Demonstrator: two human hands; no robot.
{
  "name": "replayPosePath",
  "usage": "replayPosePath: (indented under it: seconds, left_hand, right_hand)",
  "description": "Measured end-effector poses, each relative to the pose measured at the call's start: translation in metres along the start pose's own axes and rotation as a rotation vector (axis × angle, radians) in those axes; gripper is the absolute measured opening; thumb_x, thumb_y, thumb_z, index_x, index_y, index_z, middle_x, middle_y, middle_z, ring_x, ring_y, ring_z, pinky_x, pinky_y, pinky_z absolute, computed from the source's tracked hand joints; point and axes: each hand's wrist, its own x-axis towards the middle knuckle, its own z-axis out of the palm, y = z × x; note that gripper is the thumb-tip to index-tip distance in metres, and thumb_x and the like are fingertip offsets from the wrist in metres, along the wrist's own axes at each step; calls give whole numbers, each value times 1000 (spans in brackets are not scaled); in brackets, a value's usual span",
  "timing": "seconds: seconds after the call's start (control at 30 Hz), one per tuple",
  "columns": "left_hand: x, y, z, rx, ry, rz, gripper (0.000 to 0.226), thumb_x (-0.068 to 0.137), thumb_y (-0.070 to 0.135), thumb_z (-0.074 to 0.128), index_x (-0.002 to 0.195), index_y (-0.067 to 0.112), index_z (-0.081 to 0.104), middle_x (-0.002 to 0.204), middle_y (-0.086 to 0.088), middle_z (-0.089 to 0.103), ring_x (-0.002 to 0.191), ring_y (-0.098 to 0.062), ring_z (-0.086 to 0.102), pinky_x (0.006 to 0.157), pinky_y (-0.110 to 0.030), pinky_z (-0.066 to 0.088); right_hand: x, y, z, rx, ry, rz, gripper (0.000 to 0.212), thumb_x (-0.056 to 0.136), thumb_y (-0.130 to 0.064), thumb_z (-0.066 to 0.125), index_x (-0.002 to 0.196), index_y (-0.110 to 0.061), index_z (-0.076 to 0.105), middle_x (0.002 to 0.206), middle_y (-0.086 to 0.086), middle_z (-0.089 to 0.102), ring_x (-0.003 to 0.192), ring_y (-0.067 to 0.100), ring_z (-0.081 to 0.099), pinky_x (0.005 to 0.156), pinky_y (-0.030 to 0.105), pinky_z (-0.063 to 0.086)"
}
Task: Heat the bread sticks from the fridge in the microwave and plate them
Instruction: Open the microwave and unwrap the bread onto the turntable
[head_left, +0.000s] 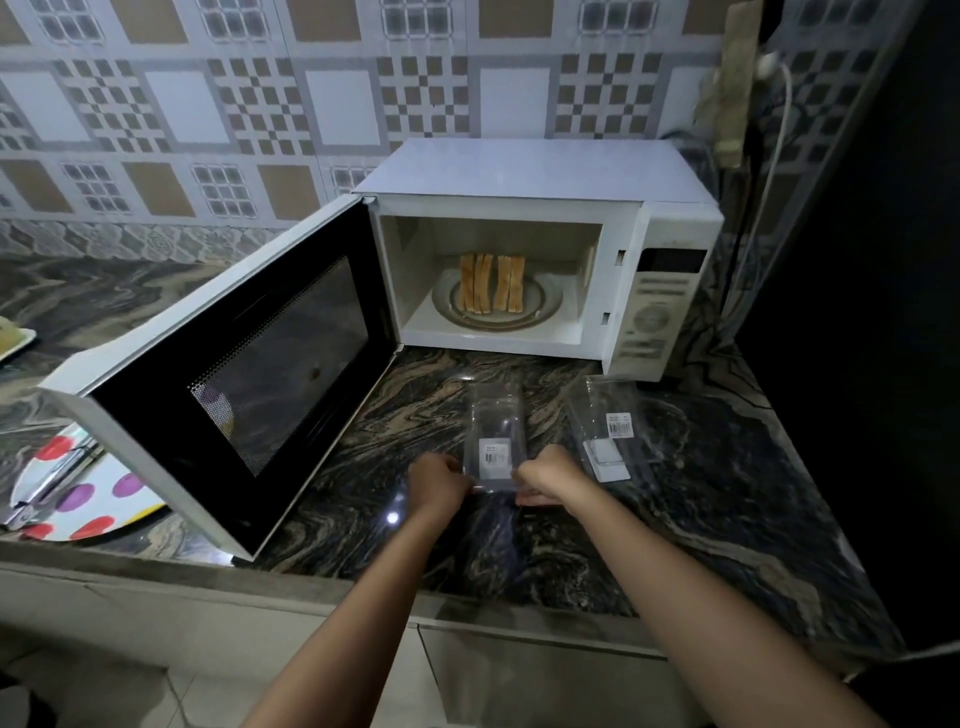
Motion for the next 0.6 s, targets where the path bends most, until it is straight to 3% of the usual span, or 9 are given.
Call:
replayPosePath:
  seconds: [0.07,0.13,0.2,0.27,0.37,0.43,0.53,0.6]
  left_hand:
    - [-4,7,-3,-9,34,-15,23,83,17,67,99,1,68,100,-16,69,91,-26,64,70,-27,44]
    - [-8,16,-6,-39,71,27,29,85,21,65,101,-3,63,100,-17,66,84,-26,61,60,-20,42]
    - [-13,28,-6,-56,112,153,26,87,17,62,102,-5,62,99,-18,66,76,-19,55,50,-13,39]
    - [-17,42,-1,-80,125,264,22,88,14,59,102,-2,63,99,-14,65,79,-16,53,59,-11,35]
    - [-29,68,13,-141,53,309,24,89,21,58,99,1,66,98,-12,68,83,-20,58,67,-18,36]
    - [-35,80,27,-191,-49,232,35,91,32,56,104,1,65,103,-16,68,96,-27,62,72,-26,40]
    - [-38,80,55,-207,-275,81,63,88,53,50,120,-1,58,120,-19,62,114,-33,56,88,-28,43]
    - [-36,73,74,-287,-378,-10,88,72,72,51,120,-1,59,120,-20,62,107,-35,60,93,-34,49]
  right_hand:
    - [-11,-8,-9,-148,40,-90,19,85,-7,60,103,-2,57,111,16,62,75,23,67,61,28,59]
    - [-22,-17,-22,-263,91,-179,6,87,-11,59,85,-6,56,96,15,66,62,21,66,55,25,57]
    - [-28,-25,-40,-289,176,-270,15,86,-10,55,71,-7,57,86,19,71,68,28,70,67,33,60]
    - [-33,-28,-59,-233,294,-374,19,82,-6,51,64,-5,57,84,27,71,70,30,69,68,38,59]
    - [-41,-23,-92,-223,518,-453,15,82,-9,53,81,2,63,90,17,69,77,27,61,63,28,49]
    - [-45,-11,-110,-205,599,-450,18,86,-14,55,93,0,62,96,11,65,84,25,57,62,26,39]
    - [-37,16,-126,-164,568,-315,27,88,-28,57,101,-5,57,102,8,57,97,23,56,73,24,34]
    - [-30,35,-131,-138,472,-215,22,89,-36,56,95,-16,52,95,4,50,90,16,53,76,24,32]
